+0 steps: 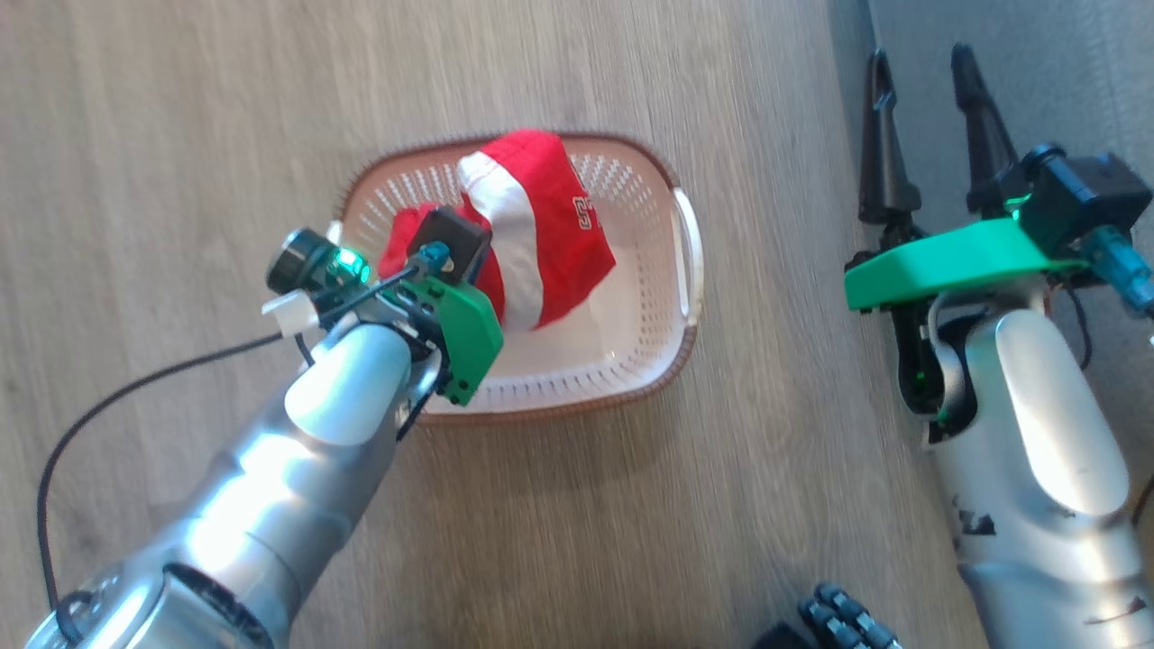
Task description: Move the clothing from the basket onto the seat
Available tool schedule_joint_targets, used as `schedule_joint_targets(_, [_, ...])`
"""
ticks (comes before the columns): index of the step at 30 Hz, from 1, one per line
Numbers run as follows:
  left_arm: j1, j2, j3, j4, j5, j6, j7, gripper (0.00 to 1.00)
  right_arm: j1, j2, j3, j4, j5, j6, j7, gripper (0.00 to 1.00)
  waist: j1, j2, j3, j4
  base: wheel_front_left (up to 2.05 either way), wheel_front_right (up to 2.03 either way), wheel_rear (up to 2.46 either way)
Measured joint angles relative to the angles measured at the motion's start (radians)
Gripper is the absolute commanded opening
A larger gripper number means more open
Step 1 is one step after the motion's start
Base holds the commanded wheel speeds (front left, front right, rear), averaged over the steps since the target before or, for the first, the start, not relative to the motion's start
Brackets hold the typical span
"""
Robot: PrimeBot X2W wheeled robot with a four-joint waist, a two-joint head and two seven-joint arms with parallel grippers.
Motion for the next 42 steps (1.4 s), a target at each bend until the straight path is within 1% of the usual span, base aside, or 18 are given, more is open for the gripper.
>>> schedule_joint_targets(13, [0.088, -0.001, -0.003, -0.117, -0.131, 0.031, -0.024, 0.00, 0.103, 0.000, 0.004, 0.067, -0.009, 0.000, 0.000, 1.00, 0.0000, 0.0000, -0.206, 0.048, 0.00, 0.00, 0.00])
schedule_joint_targets(16, [0.105, -0.001, 0.013, -0.164, -0.149, 0.041, -0.024, 0.00, 0.125, 0.000, 0.005, 0.078, -0.009, 0.000, 0.000, 1.00, 0.0000, 0.0000, -0.247, 0.057, 0.00, 0.00, 0.00])
schedule_joint_targets(19, [0.123, -0.002, 0.048, -0.206, -0.176, 0.042, -0.024, 0.00, 0.149, 0.000, 0.007, 0.091, -0.009, 0.000, 0.000, 1.00, -0.0001, 0.0001, -0.285, 0.067, 0.00, 0.00, 0.00])
schedule_joint_targets(21, [0.134, -0.003, 0.069, -0.227, -0.178, 0.053, -0.024, 0.00, 0.169, 0.000, 0.009, 0.099, -0.009, 0.000, 0.000, 1.00, 0.0000, 0.0000, -0.309, 0.074, 0.00, 0.00, 0.00])
schedule_joint_targets(33, [0.190, -0.002, 0.138, -0.339, -0.172, 0.053, -0.024, 0.00, 0.247, 0.000, 0.022, 0.121, -0.016, 0.000, 0.000, 1.00, -0.0001, 0.0001, -0.417, 0.102, 0.00, 0.00, 0.00])
schedule_joint_targets(37, [0.202, 0.001, 0.161, -0.397, -0.172, 0.053, -0.024, 0.00, 0.268, 0.000, 0.027, 0.125, -0.016, 0.000, 0.000, 1.00, -0.0001, 0.0000, -0.443, 0.106, 0.00, 0.00, 0.00])
schedule_joint_targets(42, [0.202, 0.005, 0.167, -0.486, -0.172, 0.058, -0.027, 0.00, 0.287, 0.000, 0.027, 0.130, -0.016, 0.000, 0.000, 1.00, -0.0001, 0.0000, -0.458, 0.109, 0.00, 0.00, 0.00])
